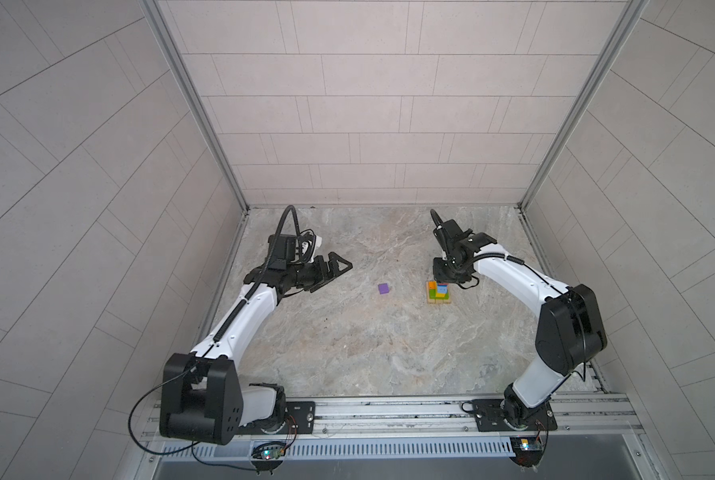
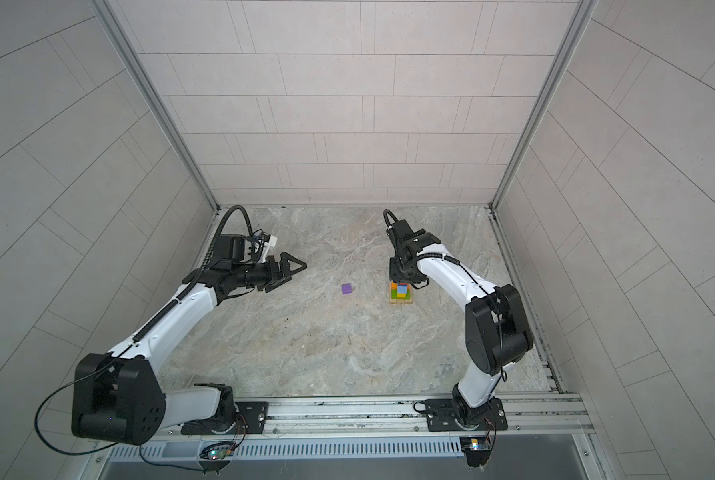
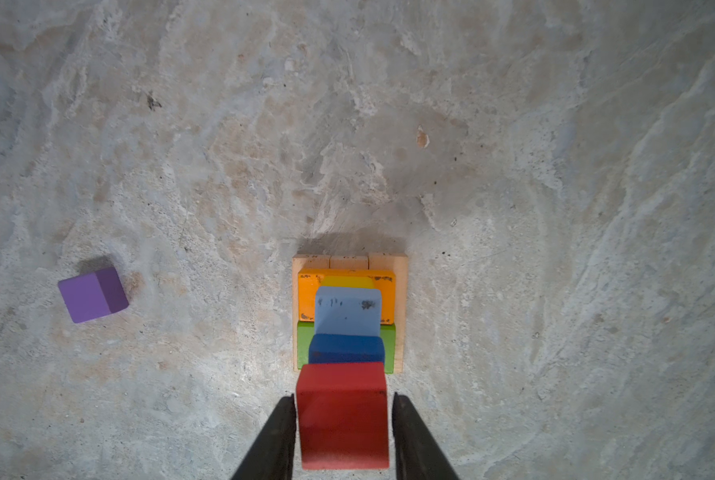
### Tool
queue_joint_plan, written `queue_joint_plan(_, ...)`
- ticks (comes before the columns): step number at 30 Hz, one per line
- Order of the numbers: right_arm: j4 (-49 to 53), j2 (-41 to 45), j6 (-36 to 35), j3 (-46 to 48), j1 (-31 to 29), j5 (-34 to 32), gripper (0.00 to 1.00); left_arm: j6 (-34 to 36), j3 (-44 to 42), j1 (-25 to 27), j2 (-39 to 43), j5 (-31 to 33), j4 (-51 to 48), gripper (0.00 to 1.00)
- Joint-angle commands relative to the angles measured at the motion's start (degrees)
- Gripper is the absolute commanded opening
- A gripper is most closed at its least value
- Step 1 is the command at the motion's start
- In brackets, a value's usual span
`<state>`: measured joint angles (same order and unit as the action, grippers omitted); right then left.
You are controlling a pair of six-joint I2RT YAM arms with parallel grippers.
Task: Build the wood block tower
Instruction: 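Lower the red cube onto the blue cube with the right gripper, then open the right gripper and raise it off the red cube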
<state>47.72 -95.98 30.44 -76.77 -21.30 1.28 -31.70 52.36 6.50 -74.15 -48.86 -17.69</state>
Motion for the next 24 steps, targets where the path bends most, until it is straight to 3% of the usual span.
queue_joint_plan(1,0.67,0.72,0.24,-0.04,0.25,-0.22,0.44,0.13,-0.40,-0.22,0.68,-0.53,0.82,1.00)
queue_joint_plan(9,0.84,1.17,0.08,-0.66,0.23,-0.05,0.52,0.06,-0.33,-0.29,0.67,-0.53,0.82,1.00)
queue_joint_plan(17,0.73,1.07,0.24,-0.76,0.26,-0.38,0.38,0.06,-0.35,-0.26,0.59,-0.51,0.81,1.00)
queue_joint_plan(24,0.44,0.71,0.52,-0.78,0.26,-0.70,0.35,0.06,-0.29,-0.18,0.59,-0.53,0.82,1.00)
